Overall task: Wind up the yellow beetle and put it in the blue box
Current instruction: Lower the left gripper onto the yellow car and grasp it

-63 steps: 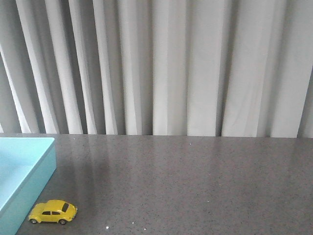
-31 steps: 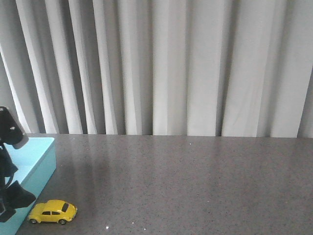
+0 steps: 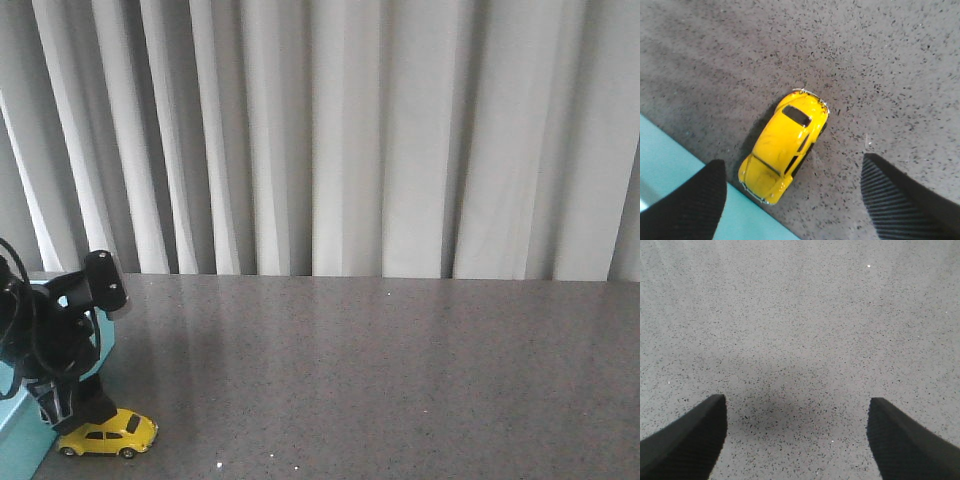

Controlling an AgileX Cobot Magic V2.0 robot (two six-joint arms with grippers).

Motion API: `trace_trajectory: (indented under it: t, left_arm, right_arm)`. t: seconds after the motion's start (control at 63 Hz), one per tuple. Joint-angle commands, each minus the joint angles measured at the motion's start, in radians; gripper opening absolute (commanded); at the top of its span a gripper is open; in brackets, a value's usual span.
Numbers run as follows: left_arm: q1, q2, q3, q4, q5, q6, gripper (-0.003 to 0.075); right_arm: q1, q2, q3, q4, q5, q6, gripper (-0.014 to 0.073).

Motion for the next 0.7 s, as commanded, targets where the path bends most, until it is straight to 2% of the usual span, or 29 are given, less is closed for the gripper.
trace_trajectory:
  t: [0.0,0.286,0.683]
  left_arm:
    - [-0.007,0.004,-0.062,-0.022,-0.021,0.043,0.0540]
    - [-0.008,0.129,-0.140,0.000,0.003,0.102,0.0540]
    - [-0.035,0.209,-0.143,0.059,-0.017,0.115,0.0539]
  right_arm:
    - [0.002,0.000,-0.023,0.005,-0.059,0.000,0.0558]
    - [0.002,0.000,-0.023,0.005,-0.059,0.000,0.0558]
    - [0.002,0.000,-0.023,0.005,-0.059,0.000,0.0558]
